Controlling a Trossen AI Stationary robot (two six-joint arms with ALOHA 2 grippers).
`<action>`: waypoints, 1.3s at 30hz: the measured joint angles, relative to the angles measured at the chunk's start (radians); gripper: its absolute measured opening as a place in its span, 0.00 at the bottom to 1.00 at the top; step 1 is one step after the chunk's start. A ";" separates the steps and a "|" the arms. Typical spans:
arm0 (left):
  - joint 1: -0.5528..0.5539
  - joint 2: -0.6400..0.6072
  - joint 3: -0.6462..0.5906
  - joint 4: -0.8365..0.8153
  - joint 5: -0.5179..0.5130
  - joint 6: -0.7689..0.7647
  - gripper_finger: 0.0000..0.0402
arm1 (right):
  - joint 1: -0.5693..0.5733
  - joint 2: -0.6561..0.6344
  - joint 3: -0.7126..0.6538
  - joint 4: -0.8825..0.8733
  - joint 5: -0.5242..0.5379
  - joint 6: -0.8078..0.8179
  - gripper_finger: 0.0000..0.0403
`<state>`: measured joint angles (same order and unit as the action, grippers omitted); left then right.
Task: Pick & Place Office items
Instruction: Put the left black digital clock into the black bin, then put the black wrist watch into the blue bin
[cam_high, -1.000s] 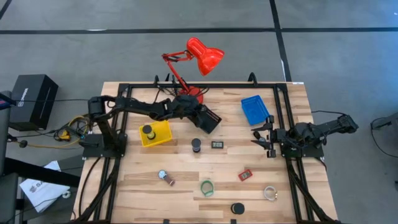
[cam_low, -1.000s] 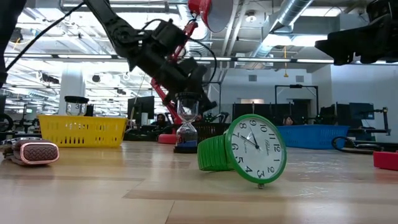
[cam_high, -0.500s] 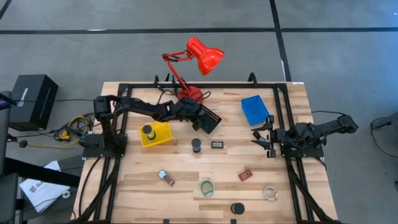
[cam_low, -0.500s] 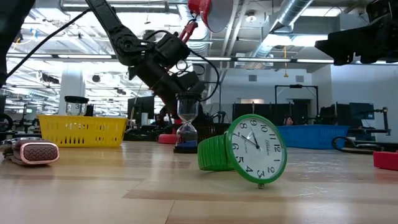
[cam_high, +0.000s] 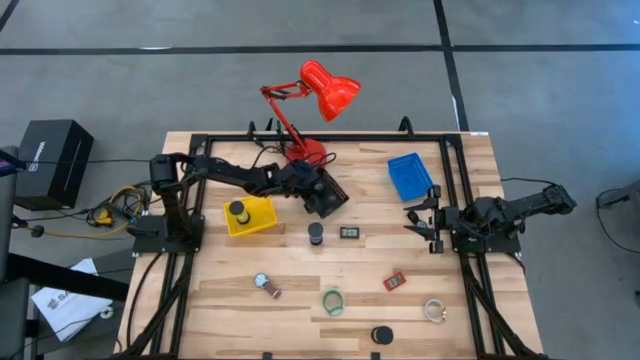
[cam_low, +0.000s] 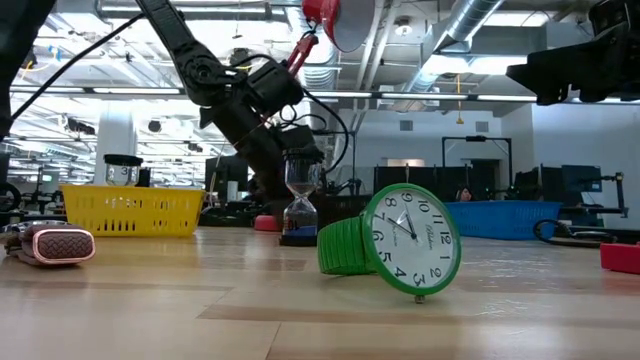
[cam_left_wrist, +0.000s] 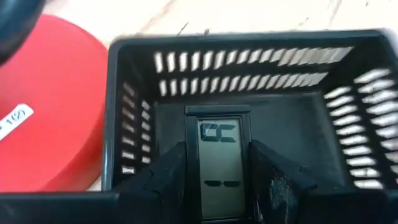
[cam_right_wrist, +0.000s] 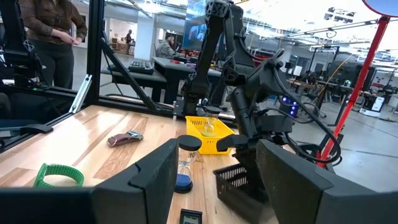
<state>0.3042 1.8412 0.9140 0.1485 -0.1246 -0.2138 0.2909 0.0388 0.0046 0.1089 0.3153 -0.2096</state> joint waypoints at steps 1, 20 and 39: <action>0.000 0.000 -0.003 -0.002 0.000 0.000 0.38 | 0.000 0.000 0.000 0.000 0.000 0.000 0.52; 0.000 0.000 -0.008 0.001 -0.053 0.034 0.55 | 0.000 0.000 0.000 0.000 0.000 0.000 0.52; -0.043 -0.258 -0.009 -0.001 -0.056 0.034 0.48 | 0.000 0.000 0.000 -0.001 0.000 0.000 0.52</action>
<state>0.2610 1.5828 0.9051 0.1473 -0.1802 -0.1801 0.2909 0.0389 0.0045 0.1080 0.3151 -0.2096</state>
